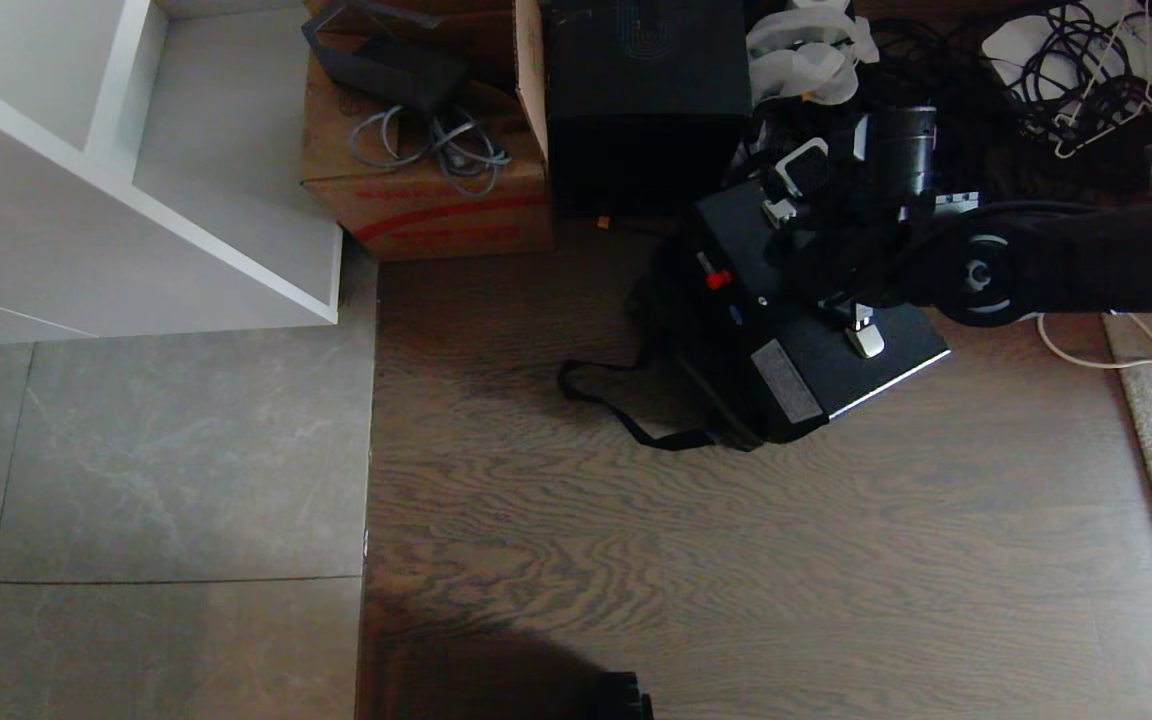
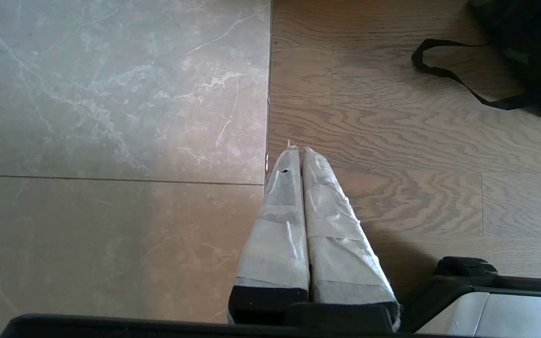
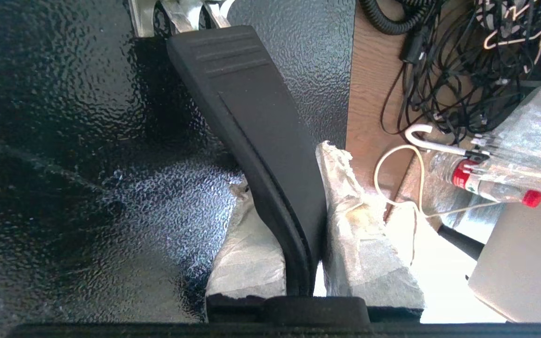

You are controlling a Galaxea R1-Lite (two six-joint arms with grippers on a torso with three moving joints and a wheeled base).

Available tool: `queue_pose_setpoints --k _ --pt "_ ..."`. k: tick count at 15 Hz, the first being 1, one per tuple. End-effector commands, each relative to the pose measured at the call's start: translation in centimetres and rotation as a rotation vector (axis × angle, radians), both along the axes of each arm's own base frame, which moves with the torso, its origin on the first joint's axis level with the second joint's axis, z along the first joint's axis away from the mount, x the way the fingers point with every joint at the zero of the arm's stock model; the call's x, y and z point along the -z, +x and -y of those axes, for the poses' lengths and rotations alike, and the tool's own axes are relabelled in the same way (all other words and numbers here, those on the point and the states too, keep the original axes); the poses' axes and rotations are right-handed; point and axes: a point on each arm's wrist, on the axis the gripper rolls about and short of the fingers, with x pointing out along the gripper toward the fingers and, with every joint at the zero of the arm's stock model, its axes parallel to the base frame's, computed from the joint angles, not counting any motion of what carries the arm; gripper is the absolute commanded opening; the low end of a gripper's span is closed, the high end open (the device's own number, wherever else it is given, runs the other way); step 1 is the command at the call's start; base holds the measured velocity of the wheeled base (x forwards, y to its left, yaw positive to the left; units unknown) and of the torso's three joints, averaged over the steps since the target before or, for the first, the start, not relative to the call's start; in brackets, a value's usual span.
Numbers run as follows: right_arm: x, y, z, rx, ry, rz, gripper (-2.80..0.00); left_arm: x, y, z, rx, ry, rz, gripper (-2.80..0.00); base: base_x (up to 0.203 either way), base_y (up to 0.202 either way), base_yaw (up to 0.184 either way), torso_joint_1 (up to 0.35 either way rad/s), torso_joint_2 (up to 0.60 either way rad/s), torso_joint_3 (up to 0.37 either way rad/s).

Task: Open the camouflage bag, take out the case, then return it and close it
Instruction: Place the black box back

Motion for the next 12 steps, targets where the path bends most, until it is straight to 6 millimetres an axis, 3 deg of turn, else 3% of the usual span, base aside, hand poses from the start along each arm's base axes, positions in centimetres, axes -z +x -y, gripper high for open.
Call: queue_pose_setpoints --k 1,12 --pt "0.5 0.5 -0.3 0.001 -0.005 -0.007 -2.80 0.3 0.1 0.0 -0.001 -0.001 -0.010 -2.80 0.000 0.000 0.000 0.000 0.00 0.000" --pt "2.5 2.4 -1.2 -0.011 -0.009 -0.003 -2.80 0.3 0.1 0.0 -0.002 -0.001 -0.010 -2.80 0.000 0.000 0.000 0.000 0.00 0.000"
